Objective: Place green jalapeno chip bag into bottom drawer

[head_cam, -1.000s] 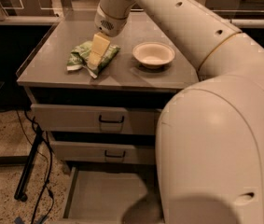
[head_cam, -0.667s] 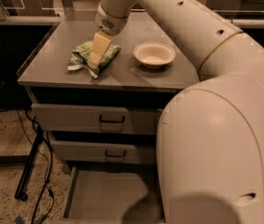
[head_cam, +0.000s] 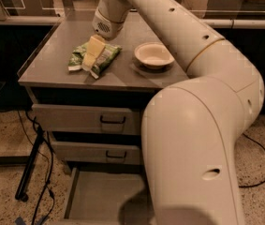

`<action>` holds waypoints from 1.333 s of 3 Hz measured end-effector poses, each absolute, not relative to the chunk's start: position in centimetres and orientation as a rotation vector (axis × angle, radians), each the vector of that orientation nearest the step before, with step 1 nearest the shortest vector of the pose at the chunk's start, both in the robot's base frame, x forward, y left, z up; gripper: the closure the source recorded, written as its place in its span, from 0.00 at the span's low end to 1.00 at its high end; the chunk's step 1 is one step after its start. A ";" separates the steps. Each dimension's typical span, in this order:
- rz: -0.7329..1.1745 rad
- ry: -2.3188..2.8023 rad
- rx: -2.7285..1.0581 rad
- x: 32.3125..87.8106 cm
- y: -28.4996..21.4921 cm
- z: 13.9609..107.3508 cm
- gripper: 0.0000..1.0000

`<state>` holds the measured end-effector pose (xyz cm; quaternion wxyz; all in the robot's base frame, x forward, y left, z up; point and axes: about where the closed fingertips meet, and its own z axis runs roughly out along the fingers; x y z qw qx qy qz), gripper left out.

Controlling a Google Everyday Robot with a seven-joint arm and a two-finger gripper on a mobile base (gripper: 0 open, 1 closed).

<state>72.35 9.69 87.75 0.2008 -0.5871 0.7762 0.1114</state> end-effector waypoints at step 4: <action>0.501 2.249 -1.625 74.6 12.8 83.2 0.41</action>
Offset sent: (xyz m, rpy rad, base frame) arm 0.0300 0.0334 -0.0305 0.0340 0.1588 0.0021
